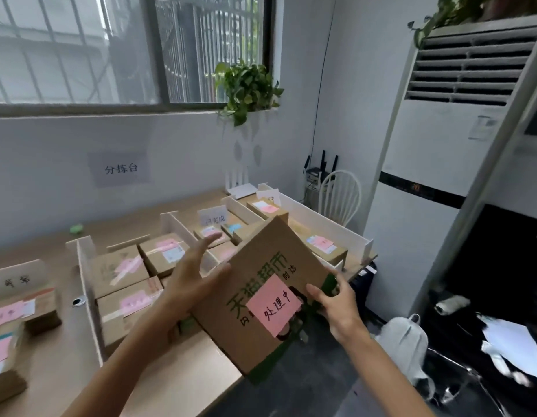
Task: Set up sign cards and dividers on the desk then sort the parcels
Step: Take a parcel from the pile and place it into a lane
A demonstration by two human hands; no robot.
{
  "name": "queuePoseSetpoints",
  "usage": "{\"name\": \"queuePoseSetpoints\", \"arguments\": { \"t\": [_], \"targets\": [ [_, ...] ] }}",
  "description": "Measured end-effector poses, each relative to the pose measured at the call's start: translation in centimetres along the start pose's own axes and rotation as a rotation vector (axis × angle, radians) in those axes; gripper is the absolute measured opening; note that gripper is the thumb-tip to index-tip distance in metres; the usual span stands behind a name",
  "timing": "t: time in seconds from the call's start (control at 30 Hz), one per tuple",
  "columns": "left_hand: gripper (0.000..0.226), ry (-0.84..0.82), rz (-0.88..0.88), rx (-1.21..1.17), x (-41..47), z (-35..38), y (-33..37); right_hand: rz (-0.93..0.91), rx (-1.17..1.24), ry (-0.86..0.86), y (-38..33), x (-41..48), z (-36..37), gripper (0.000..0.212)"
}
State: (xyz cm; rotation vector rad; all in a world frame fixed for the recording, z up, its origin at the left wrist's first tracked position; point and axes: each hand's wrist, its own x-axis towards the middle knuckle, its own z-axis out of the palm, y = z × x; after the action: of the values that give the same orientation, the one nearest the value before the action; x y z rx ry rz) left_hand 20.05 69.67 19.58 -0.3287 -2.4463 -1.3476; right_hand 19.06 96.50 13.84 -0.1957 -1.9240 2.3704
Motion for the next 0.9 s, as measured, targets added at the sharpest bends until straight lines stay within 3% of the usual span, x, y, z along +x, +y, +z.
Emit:
{"name": "queuePoseSetpoints", "arguments": {
  "t": [0.07,0.1,0.2,0.27,0.43,0.57,0.9],
  "targets": [
    [0.059,0.151,-0.066,-0.04,2.8,1.3,-1.6,0.02,0.038,0.066,0.0,3.8,-1.0,0.049],
    [0.067,0.141,-0.129,-0.081,3.9,2.3,-2.3,0.035,0.07,0.093,0.0,5.7,-1.5,0.051],
    [0.096,-0.17,-0.264,-0.339,6.8,7.3,-3.7,0.067,0.053,0.144,0.5,10.8,-2.9,0.055],
    [0.093,-0.234,-0.262,-0.428,9.1,10.4,-3.9,0.074,-0.039,0.14,0.5,13.7,-4.1,0.053],
    [0.086,-0.113,-0.164,-0.375,15.5,16.3,-3.5,0.04,-0.266,0.082,-0.8,20.5,-8.5,0.046],
    [0.073,0.011,-0.149,-0.202,20.7,22.5,-2.9,-0.019,-0.413,0.067,-1.5,27.7,-11.7,0.03],
    [0.05,0.171,-0.197,-0.063,34.4,35.8,-4.6,0.0,-0.625,-0.114,-4.4,47.2,-18.9,0.029]
  ]
}}
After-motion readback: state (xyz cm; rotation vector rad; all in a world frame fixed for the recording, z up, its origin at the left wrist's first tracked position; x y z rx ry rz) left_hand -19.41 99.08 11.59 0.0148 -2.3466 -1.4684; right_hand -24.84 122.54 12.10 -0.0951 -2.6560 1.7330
